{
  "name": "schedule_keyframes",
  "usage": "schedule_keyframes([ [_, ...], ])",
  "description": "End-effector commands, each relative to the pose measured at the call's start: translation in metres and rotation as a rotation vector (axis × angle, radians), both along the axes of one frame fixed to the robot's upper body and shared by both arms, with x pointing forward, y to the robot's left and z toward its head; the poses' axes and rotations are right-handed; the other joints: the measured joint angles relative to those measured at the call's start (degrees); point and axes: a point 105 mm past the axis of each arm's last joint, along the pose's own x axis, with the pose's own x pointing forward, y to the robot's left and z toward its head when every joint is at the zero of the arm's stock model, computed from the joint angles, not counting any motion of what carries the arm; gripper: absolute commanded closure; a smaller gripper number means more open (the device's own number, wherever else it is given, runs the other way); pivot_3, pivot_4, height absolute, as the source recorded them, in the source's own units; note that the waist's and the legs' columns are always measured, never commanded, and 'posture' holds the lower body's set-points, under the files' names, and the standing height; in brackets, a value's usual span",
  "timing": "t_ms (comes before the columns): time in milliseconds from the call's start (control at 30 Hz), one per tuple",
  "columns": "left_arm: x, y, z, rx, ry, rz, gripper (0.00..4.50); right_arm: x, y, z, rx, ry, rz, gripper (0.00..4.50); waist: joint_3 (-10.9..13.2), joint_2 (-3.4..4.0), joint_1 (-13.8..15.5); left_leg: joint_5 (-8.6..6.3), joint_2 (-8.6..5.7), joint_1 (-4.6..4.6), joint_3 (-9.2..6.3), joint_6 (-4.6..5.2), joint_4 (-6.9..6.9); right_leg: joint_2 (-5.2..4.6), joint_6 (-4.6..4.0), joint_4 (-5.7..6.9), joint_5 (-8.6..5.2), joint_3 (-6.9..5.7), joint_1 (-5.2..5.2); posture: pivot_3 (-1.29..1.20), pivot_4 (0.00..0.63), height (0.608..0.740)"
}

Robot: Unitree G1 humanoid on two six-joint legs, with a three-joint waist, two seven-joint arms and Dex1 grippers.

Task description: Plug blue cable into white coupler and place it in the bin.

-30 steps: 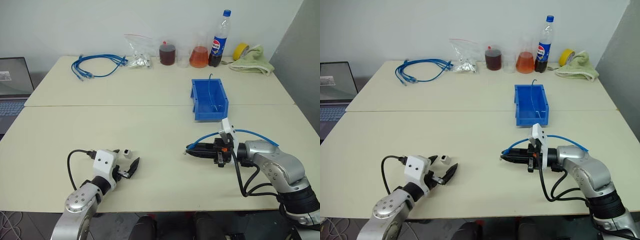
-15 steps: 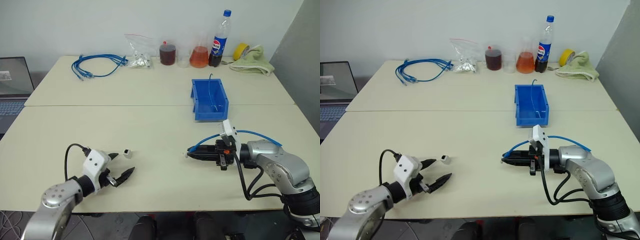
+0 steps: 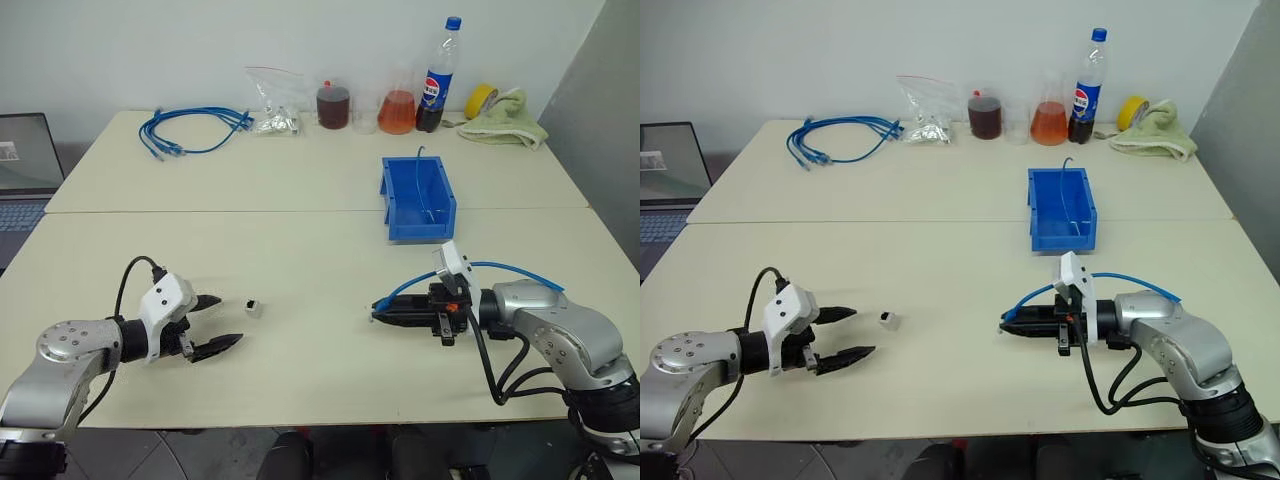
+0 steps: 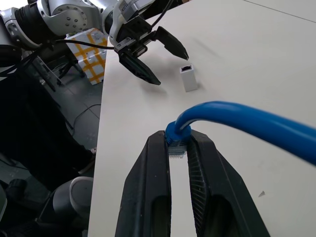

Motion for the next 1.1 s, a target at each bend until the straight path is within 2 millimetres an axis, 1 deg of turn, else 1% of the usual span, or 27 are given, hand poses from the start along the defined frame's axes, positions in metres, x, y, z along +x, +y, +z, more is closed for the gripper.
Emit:
schedule_keyframes([
  [33,0.007,-0.006,0.013,-0.006,-0.036,-0.094,0.0,-0.006,0.006,0.013,0.02,-0.034,0.049,4.3,0.0,0.0,0.0,0.0,0.0,0.0,-0.01,0.0,0.01,0.0,0.0,0.01,0.0,-0.01,0.0,0.0,0.15,0.74],
  [233,0.016,-0.011,0.013,0.036,-0.067,-0.203,0.0,-0.006,0.013,0.022,0.063,-0.012,0.053,4.3,0.0,0.0,0.0,0.0,-0.01,0.01,0.01,0.0,0.01,0.04,0.0,0.04,0.0,-0.02,-0.01,0.0,0.15,0.74],
  [333,0.014,-0.015,0.009,0.079,-0.064,-0.288,0.0,-0.008,0.015,0.023,0.067,0.005,0.061,4.3,0.0,0.0,-0.1,0.0,-0.02,-0.01,0.03,0.0,0.0,0.04,0.0,0.04,0.0,0.0,-0.04,0.0,0.15,0.74],
  [567,0.022,-0.009,0.005,0.113,-0.083,-0.32,0.0,-0.009,0.017,0.024,0.064,0.017,0.067,4.3,0.0,-0.01,-0.1,0.0,-0.02,-0.03,0.05,0.0,0.01,0.04,0.0,0.05,0.0,0.01,-0.07,0.0,0.15,0.74],
  [667,0.029,-0.007,0.003,0.125,-0.099,-0.326,0.0,-0.008,0.018,0.023,0.063,0.024,0.069,4.3,0.0,0.0,-0.1,0.0,-0.02,-0.03,0.04,0.0,0.02,0.04,0.0,0.06,0.0,0.0,-0.07,0.0,0.15,0.74],
  [900,0.04,-0.008,-0.005,0.169,-0.097,-0.367,0.0,-0.007,0.018,0.023,0.063,0.029,0.072,4.3,0.0,-0.01,-0.1,0.0,-0.03,-0.04,0.05,0.01,0.04,0.04,0.0,0.09,0.0,-0.01,-0.08,0.0,0.15,0.74],
  [1100,0.046,-0.014,-0.004,0.158,-0.093,-0.396,0.0,-0.008,0.017,0.022,0.058,0.034,0.07,4.3,0.0,-0.01,-0.1,0.0,-0.03,-0.05,0.04,0.01,0.08,0.05,0.0,0.13,0.0,-0.03,-0.08,0.0,0.15,0.74],
])
